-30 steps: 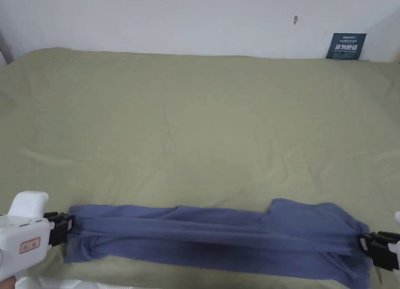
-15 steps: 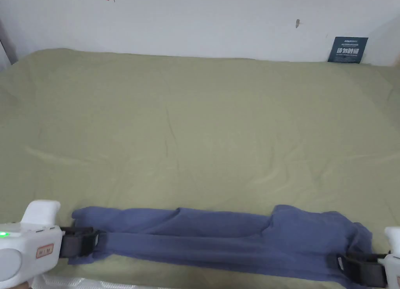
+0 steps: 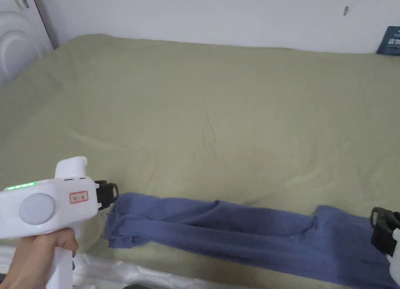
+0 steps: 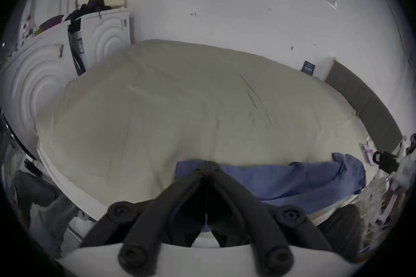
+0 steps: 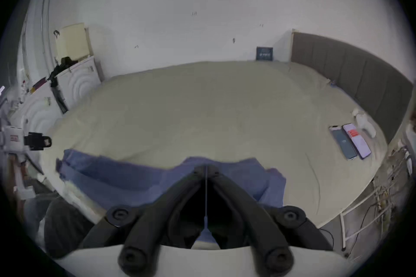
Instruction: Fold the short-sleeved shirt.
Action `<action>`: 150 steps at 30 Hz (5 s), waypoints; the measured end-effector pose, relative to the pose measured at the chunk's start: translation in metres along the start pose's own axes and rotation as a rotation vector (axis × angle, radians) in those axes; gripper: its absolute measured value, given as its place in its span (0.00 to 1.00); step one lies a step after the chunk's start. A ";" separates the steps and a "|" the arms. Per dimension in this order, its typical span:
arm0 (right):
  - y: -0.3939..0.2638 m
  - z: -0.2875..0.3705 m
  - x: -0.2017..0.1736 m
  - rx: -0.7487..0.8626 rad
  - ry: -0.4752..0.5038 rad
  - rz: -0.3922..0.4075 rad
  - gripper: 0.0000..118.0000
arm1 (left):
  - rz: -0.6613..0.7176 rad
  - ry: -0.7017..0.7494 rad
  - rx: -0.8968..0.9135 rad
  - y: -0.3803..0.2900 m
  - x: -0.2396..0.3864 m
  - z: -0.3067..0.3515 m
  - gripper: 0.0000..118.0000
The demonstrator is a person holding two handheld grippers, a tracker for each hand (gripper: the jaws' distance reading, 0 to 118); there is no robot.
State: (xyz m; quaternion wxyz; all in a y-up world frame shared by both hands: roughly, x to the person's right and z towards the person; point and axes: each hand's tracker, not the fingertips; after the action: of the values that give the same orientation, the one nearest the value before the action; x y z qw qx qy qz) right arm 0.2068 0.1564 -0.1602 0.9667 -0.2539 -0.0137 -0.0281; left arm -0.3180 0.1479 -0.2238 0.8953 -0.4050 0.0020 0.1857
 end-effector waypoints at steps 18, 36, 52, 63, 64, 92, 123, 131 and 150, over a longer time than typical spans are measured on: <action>-0.003 0.007 -0.044 0.054 -0.028 0.086 0.00 | 0.141 -0.441 -0.392 0.022 -0.101 -0.064 0.04; -0.006 0.012 -0.043 0.015 -0.016 0.044 0.00 | 0.324 -0.599 -0.538 -0.008 -0.072 -0.126 0.66; 0.010 0.037 -0.020 0.107 0.038 0.004 0.00 | 0.170 -0.293 -0.303 0.056 -0.081 0.001 0.07; 0.000 0.054 -0.001 0.128 0.037 -0.046 0.00 | -0.127 -0.267 -0.358 0.031 0.099 0.000 0.07; -0.002 0.056 0.002 0.127 0.037 -0.053 0.00 | -0.141 -0.268 -0.370 0.026 0.114 -0.010 0.07; -0.014 0.040 0.018 0.050 0.044 -0.111 0.00 | -0.040 -0.417 -0.375 -0.033 0.127 -0.076 0.00; 0.000 0.030 -0.013 0.043 0.079 -0.044 0.00 | -0.041 -0.300 -0.336 0.005 0.044 -0.068 0.00; 0.001 0.024 -0.028 0.023 0.089 -0.016 0.00 | 0.096 -0.538 -0.460 -0.011 0.032 -0.113 0.07; 0.018 0.036 -0.016 0.074 0.088 0.000 0.00 | 0.225 -0.436 -0.316 -0.003 0.030 -0.062 0.14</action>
State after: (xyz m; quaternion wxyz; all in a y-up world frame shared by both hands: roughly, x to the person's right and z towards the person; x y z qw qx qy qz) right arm 0.1916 0.1908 -0.1384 0.9751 -0.2165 0.0279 -0.0390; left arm -0.2803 0.1114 -0.2681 0.7741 -0.4871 -0.1746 0.3646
